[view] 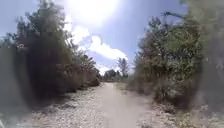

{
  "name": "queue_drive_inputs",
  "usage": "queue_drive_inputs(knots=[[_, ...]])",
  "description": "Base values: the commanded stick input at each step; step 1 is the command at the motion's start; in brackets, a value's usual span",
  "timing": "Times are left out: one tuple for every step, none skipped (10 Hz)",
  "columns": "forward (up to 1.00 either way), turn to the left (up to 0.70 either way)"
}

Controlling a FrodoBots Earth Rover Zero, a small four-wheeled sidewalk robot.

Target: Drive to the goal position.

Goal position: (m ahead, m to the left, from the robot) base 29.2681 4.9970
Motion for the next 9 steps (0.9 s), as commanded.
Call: queue_drive_inputs(knots=[[0.7,0.0],[0.7,0.0],[0.7,0.0],[0.7,0.0],[0.7,0.0],[0.7,0.0],[0.7,0.0],[0.7,0.0],[0.7,0.0]])
